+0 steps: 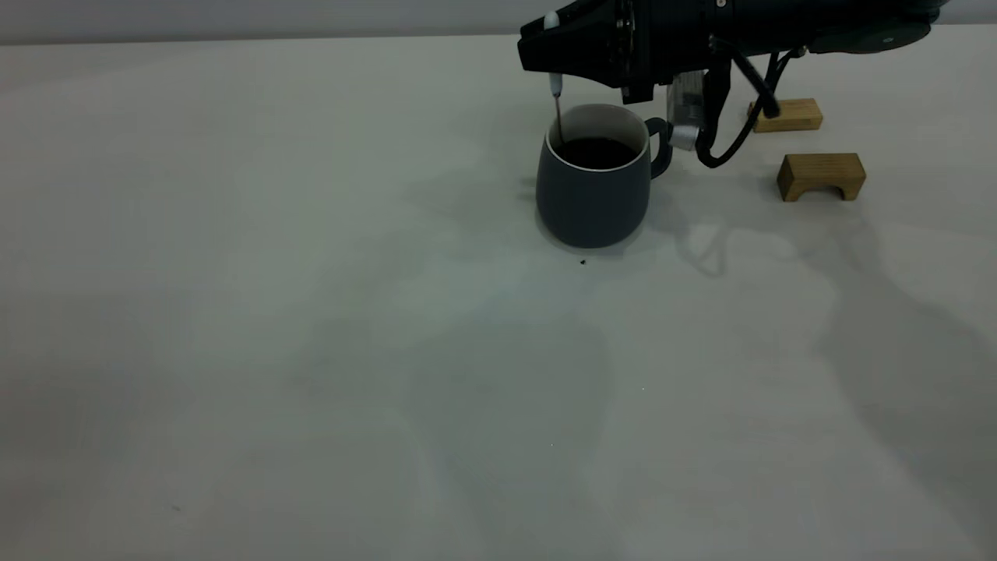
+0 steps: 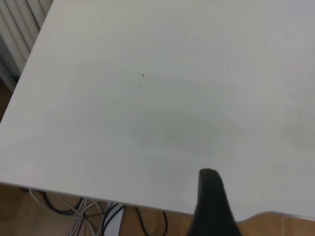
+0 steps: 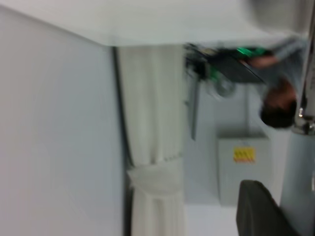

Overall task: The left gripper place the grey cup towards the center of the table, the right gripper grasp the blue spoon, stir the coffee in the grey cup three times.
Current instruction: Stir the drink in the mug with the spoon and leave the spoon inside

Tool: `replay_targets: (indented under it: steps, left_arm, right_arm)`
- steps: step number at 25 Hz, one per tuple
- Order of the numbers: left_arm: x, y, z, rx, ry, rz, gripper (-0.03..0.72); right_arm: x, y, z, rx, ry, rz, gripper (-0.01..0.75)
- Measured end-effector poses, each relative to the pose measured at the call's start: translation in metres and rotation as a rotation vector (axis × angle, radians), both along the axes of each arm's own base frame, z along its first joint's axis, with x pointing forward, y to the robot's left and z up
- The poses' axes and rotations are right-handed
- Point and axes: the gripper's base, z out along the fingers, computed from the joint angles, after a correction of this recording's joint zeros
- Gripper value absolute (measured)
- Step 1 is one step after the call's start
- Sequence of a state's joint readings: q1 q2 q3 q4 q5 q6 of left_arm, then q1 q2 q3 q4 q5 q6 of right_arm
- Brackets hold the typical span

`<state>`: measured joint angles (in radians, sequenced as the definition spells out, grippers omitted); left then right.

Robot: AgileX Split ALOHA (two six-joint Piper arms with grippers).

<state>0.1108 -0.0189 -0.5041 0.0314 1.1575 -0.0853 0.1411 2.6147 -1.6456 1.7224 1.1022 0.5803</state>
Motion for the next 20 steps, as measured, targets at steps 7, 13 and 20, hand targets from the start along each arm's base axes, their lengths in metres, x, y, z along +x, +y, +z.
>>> replay_targets:
  steps: [7,13,20]
  left_arm:
    - [0.0,0.0,0.0,0.0,-0.001,0.0,0.585]
    - [0.0,0.0,0.0,0.0,-0.001,0.0,0.585]
    - [0.0,0.0,0.0,0.0,-0.001,0.0,0.585]
  right_arm:
    - [-0.003,-0.012,-0.006,-0.081,-0.044,0.06,0.132]
    - [-0.011,-0.022,-0.004,-0.144,-0.072,0.206,0.132]
    - [-0.012,-0.008,-0.001,-0.101,-0.07,0.191,0.132]
